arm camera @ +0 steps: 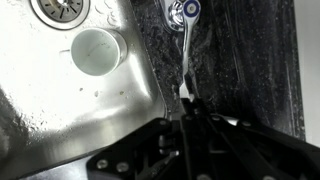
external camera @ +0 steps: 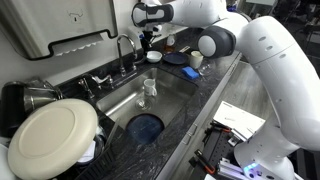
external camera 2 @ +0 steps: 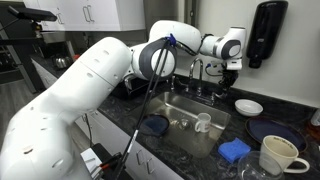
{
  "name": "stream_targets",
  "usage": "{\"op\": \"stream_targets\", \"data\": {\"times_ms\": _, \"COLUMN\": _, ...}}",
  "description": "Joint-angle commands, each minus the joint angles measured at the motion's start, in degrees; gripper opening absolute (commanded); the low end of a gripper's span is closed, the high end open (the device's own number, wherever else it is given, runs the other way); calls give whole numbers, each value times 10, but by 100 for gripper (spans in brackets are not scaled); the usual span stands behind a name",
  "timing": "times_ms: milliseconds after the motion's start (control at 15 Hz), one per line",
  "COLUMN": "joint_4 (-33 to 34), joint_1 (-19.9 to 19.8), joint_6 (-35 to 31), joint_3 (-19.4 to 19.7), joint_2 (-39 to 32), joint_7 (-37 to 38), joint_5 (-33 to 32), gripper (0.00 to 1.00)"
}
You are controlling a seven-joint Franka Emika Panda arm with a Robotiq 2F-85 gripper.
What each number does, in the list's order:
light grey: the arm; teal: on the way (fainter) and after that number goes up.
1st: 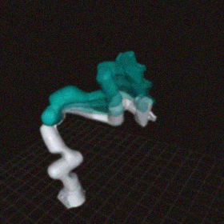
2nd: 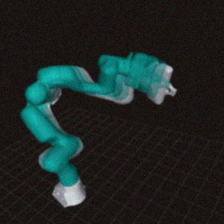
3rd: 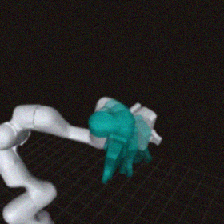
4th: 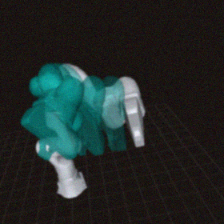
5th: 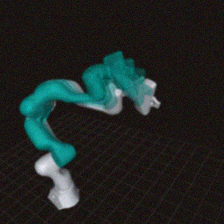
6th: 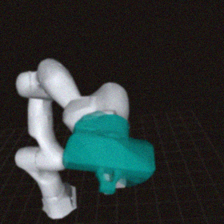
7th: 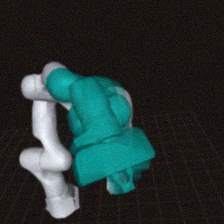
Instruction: Open the faucet
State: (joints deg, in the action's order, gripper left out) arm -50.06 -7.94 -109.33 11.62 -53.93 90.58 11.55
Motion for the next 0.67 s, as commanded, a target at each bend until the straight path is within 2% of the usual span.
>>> {"op": "stream_targets", "data": {"times_ms": 0, "joint_4": -102, "joint_1": 6, "joint_6": -9, "joint_3": -8, "joint_2": 44, "joint_7": -43, "joint_5": 1, "gripper": 2}}
{"op": "stream_targets", "data": {"times_ms": 600, "joint_4": -238, "joint_1": 17, "joint_6": -61, "joint_3": -13, "joint_2": 125, "joint_7": -44, "joint_5": 3, "gripper": 2}}
